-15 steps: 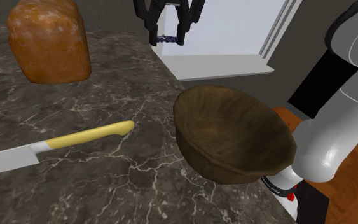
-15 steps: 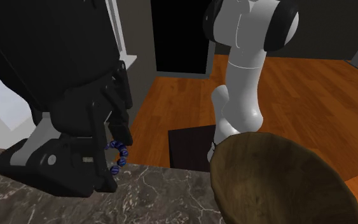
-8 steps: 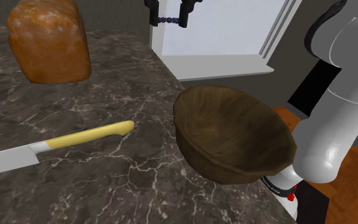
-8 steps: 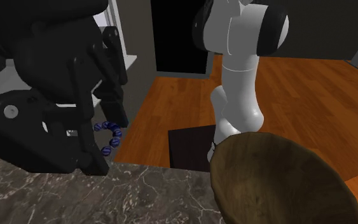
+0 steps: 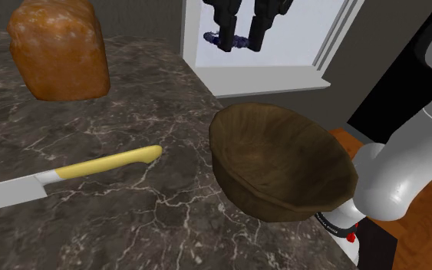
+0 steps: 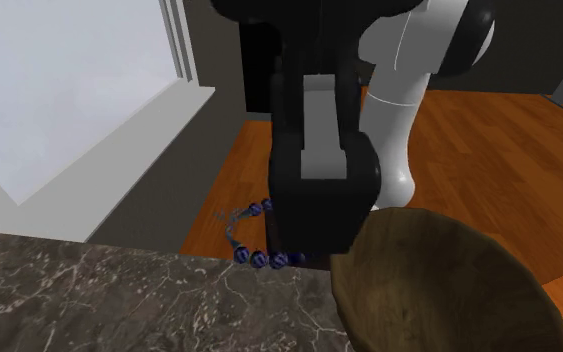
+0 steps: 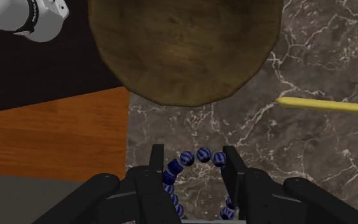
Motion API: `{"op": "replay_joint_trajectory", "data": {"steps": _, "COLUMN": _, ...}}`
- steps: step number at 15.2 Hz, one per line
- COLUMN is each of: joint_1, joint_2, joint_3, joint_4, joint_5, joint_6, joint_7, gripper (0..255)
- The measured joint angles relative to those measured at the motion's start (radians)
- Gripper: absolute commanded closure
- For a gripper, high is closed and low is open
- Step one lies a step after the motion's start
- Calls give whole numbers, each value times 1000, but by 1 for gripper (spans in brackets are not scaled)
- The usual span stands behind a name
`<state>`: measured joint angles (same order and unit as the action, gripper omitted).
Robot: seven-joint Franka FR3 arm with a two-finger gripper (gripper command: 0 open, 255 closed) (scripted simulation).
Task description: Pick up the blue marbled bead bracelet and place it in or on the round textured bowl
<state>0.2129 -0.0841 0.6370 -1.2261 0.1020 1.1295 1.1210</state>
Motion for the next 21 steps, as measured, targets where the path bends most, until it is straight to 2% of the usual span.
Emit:
{"op": "replay_joint_trajectory", "data": {"steps": 6, "joint_1": 30, "joint_2": -145, "joint_3": 11, "joint_4": -121, "joint_5": 97, "joint_6": 12, "joint_7": 68, "gripper": 255}}
{"op": "replay_joint_trajectory", "data": {"steps": 10, "joint_1": 55, "joint_2": -204, "joint_3": 37, "joint_4": -151, "joint_5": 144, "joint_6": 5, "joint_7": 132, "gripper": 255}}
{"op": "replay_joint_trajectory", "data": {"steps": 21, "joint_1": 77, "joint_2": -329, "joint_3": 0, "joint_4": -405, "joint_5": 197, "joint_6": 144, "joint_7": 78, "gripper": 255}}
